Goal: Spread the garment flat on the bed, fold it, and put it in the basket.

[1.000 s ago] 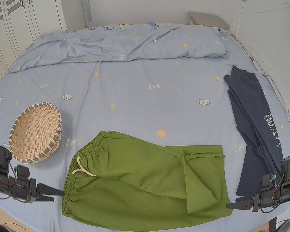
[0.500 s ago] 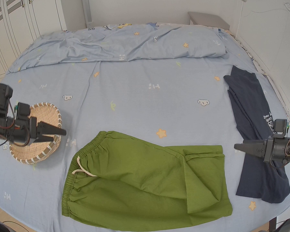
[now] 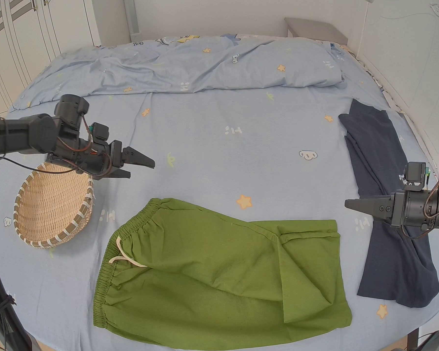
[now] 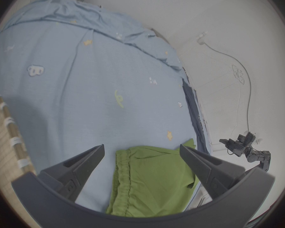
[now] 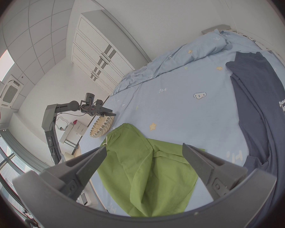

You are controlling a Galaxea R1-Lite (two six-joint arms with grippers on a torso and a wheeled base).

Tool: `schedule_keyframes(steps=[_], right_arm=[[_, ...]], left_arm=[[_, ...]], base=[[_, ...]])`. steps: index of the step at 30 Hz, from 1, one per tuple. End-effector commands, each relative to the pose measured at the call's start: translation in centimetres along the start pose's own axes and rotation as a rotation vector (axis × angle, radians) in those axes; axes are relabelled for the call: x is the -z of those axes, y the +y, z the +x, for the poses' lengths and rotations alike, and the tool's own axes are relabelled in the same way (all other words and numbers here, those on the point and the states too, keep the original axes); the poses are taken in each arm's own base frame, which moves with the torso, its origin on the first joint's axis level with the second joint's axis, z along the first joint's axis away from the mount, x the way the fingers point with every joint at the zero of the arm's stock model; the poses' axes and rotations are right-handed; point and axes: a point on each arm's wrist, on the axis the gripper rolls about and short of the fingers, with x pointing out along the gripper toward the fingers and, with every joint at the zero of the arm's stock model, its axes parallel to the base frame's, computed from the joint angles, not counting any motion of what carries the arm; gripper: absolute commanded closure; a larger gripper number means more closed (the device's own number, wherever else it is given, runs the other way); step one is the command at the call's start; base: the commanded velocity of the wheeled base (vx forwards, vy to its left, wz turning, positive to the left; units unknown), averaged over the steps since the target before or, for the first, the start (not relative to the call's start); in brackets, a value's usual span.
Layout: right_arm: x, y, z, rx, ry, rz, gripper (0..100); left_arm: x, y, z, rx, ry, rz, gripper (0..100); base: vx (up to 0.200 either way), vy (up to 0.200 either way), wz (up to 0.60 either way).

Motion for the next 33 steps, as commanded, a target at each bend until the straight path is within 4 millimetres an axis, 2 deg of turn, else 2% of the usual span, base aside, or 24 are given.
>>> schedule_keyframes(steps=[1,15,23,24,33], right_arm=[[0.4,-0.3,1.1,0.010,0.033,0.011,0],[0.6,-0.6,1.5,0.018,0.046,0.020,0],[0.6,-0.7,1.6,0.019,0.051,0.024,0],[0.7,-0.8,1.8,0.020,0.056,0.027,0],[0.7,-0.9,1.9,0.021,0.061,0.031,0]], left_arm=[[0.9,3.2,5.9,-0.004,0.098,-0.057,0],[1.5,3.4,6.1,-0.003,0.126,-0.075,0],[2.4,2.7,6.7,0.004,0.195,-0.094,0],[2.5,2.6,6.7,0.006,0.200,-0.093,100],[2.7,2.9,7.2,0.004,0.212,-0.098,100]], base=[[0.000,0.000,0.00],[0.000,0.000,0.00],[0.000,0.000,0.00],[0.000,0.000,0.00],[0.000,0.000,0.00]])
